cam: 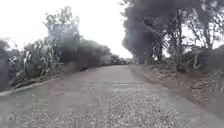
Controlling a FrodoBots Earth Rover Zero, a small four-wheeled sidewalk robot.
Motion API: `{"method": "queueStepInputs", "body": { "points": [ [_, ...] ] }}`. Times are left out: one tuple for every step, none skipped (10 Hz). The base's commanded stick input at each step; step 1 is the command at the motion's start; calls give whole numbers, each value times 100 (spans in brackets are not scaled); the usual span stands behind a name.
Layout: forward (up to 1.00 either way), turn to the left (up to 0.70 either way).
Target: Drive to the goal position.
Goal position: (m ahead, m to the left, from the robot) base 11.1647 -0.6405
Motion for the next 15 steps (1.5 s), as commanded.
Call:
{"method": "queueStepInputs", "body": {
  "points": [
    [85, 0],
    [85, 0],
    [85, 0],
    [85, 0],
    [85, 0],
    [85, 0],
    [85, 0],
    [85, 0],
    [85, 0],
    [85, 2],
    [85, 0],
    [85, 0],
    [85, 0],
    [85, 0],
    [85, 0]
  ]
}}
